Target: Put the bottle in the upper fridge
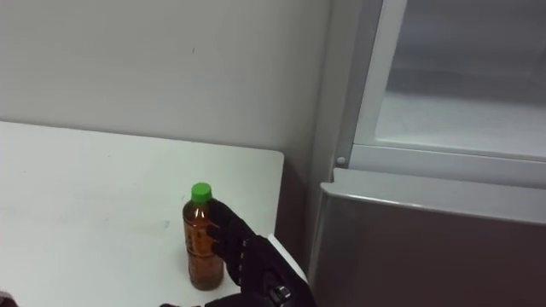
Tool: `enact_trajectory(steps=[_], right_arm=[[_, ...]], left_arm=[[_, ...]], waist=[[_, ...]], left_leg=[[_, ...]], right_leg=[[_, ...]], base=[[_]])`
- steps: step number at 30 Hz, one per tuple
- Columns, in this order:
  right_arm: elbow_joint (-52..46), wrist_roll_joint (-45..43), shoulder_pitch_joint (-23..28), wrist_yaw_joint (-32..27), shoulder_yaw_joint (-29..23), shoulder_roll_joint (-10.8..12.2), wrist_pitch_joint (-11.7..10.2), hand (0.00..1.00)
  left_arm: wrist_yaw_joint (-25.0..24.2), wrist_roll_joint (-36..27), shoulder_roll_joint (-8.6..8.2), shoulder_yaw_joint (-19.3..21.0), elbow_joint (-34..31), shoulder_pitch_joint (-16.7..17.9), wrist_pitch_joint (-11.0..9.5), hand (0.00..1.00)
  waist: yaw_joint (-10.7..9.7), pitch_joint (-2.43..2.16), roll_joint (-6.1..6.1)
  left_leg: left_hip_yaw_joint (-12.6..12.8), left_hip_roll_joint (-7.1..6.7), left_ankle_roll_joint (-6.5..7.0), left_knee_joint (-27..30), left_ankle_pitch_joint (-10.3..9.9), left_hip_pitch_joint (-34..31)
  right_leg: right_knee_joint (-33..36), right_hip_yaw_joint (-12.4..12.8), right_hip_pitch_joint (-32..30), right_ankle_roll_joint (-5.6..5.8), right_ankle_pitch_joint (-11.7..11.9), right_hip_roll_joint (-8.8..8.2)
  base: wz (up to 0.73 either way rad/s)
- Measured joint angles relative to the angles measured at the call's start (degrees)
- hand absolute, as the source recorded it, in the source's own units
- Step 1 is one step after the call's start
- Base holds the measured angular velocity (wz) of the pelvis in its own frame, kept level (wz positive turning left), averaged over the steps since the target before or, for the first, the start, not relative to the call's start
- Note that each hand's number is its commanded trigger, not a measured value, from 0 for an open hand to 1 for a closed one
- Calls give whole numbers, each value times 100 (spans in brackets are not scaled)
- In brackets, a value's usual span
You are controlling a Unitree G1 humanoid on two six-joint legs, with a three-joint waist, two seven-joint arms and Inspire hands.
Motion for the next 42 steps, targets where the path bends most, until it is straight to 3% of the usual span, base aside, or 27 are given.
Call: enact_trajectory(steps=[8, 17, 23, 28, 33, 42], right_arm=[[0, -1, -102, -52, 2, 13, 0, 0], [-16, -414, -461, -586, -9, 43, -16, 0], [-22, -460, -810, -940, -8, 23, -258, 0], [-21, -507, -1152, -1282, -64, 29, -260, 0], [-114, -541, -1165, -1570, -343, 41, -268, 0], [-234, -570, -1166, -1882, -515, 34, -351, 0]], left_arm=[[-2, 0, 3, 59, -56, 36, 82, 0], [-2, 63, -4, 191, -28, 157, 69, 0], [-8, 56, -11, 341, -37, 208, 67, 0], [-7, 62, -48, 416, -37, 217, 84, 0], [-12, 135, -97, 517, -36, 254, 91, 0], [-23, 235, -122, 543, -94, 283, 106, 0]], waist=[[60, -23, -34], [226, -21, -36], [355, -23, -39], [343, -13, -80], [362, 2, -185], [349, 2, -190]], left_leg=[[-86, -19, 19, 66, 5, -51], [-188, -35, 28, 167, 10, -160], [-193, -37, 31, 163, 14, -155], [-262, -52, 31, 148, 18, -98], [-308, -65, 32, 148, 20, -104], [-311, -67, 37, 149, 23, -98]], right_leg=[[7, -170, 23, 1, 0, -34], [-19, -251, 6, 2, 0, -41], [-24, -255, 21, 3, -1, -42], [-33, -258, 99, 11, -6, -39], [-34, -250, 109, 18, -10, -43], [-15, -242, 109, 24, -3, -46]], base=[[7], [5], [1], [7], [5], [0]])
